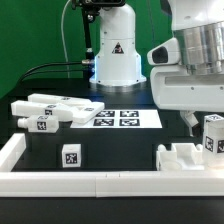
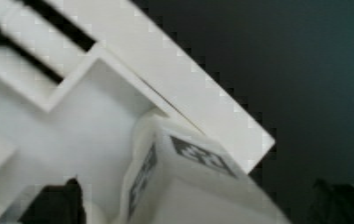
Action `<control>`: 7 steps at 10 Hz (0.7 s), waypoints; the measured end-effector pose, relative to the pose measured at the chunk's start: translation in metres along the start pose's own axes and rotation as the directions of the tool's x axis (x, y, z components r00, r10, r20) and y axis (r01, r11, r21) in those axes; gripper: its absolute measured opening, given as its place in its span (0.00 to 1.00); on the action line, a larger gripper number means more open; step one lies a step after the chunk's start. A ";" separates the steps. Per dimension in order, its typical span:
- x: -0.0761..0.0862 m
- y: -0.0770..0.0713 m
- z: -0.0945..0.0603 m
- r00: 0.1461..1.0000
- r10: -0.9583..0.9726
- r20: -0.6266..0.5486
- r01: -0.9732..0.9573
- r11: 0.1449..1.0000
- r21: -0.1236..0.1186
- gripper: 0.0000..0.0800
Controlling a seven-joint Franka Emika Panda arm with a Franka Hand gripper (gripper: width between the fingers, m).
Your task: Assemble chair
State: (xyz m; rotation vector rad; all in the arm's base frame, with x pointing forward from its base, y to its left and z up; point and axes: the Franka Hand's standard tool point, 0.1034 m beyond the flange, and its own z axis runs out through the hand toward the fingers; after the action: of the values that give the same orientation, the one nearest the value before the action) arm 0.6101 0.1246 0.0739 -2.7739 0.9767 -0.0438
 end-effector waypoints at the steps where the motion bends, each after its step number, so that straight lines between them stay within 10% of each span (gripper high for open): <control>1: 0.001 0.001 0.000 0.999 -0.045 -0.001 0.045 0.999 0.000 0.81; 4: 0.003 0.003 -0.001 0.952 -0.305 -0.006 0.305 0.952 -0.016 0.81; 7: -0.002 -0.004 0.000 0.789 -0.614 -0.011 0.611 0.787 -0.088 0.81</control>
Offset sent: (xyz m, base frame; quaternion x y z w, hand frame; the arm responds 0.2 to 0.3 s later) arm 0.0000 0.0000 0.0000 0.0000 0.0000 -0.1938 0.9810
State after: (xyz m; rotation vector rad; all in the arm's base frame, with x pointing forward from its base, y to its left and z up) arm 0.6106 0.1287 0.0746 -3.0458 0.0325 -0.1572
